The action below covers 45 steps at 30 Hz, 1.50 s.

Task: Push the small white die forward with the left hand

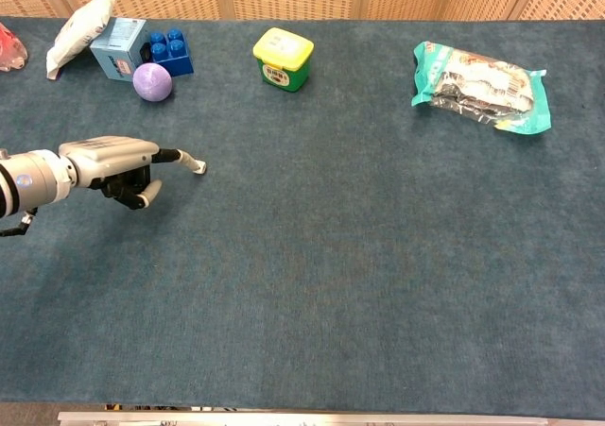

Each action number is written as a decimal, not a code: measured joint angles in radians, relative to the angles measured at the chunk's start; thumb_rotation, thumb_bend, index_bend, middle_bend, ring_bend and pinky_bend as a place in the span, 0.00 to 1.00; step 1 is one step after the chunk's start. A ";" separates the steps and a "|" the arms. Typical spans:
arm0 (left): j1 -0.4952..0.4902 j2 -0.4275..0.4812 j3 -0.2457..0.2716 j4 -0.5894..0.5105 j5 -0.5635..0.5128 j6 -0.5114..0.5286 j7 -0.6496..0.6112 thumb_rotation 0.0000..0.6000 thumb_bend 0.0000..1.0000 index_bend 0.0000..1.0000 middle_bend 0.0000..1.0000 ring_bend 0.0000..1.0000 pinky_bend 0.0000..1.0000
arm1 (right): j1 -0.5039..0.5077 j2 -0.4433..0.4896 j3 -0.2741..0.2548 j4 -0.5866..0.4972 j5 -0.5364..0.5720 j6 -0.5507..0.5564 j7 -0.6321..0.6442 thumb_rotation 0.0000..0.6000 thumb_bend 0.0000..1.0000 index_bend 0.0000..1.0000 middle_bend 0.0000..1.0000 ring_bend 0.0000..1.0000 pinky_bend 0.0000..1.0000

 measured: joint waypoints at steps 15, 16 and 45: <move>-0.015 0.024 0.029 -0.048 -0.028 0.017 0.038 1.00 0.71 0.12 1.00 1.00 1.00 | 0.000 -0.005 0.002 0.015 0.003 -0.008 0.013 1.00 0.44 0.15 0.34 0.29 0.33; -0.015 0.024 0.032 -0.049 -0.032 0.017 0.041 1.00 0.71 0.12 1.00 1.00 1.00 | 0.000 -0.006 0.002 0.016 0.003 -0.009 0.013 1.00 0.44 0.15 0.34 0.29 0.33; -0.065 -0.039 -0.018 0.059 -0.133 0.006 -0.013 1.00 0.71 0.12 1.00 1.00 1.00 | -0.017 -0.003 0.003 0.026 0.012 0.000 0.024 1.00 0.44 0.15 0.34 0.29 0.33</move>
